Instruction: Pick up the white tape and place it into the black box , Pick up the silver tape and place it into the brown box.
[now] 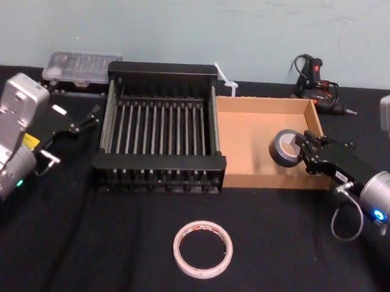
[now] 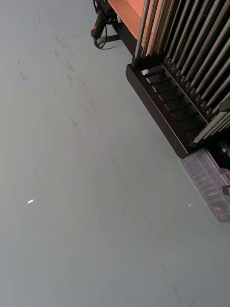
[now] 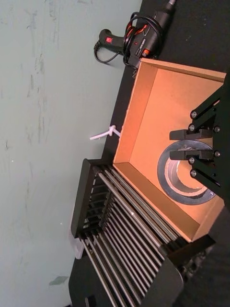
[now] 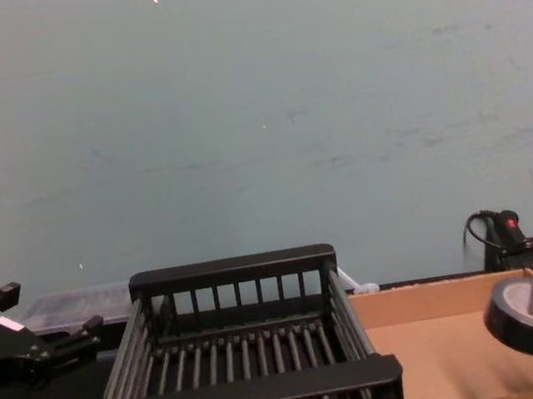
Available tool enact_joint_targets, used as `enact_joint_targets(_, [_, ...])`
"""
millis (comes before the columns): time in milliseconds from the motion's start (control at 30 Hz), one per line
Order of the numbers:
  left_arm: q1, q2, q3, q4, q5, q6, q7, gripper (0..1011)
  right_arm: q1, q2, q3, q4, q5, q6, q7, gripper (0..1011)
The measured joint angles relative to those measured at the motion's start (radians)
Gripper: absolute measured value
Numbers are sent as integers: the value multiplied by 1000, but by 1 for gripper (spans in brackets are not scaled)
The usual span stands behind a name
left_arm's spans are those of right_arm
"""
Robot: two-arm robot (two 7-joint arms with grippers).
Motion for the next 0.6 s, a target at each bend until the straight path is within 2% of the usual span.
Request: enact_joint_targets(600, [0,0,0,0,0,0,0,1001,114,-60,-15,145,-13,12,-16,132])
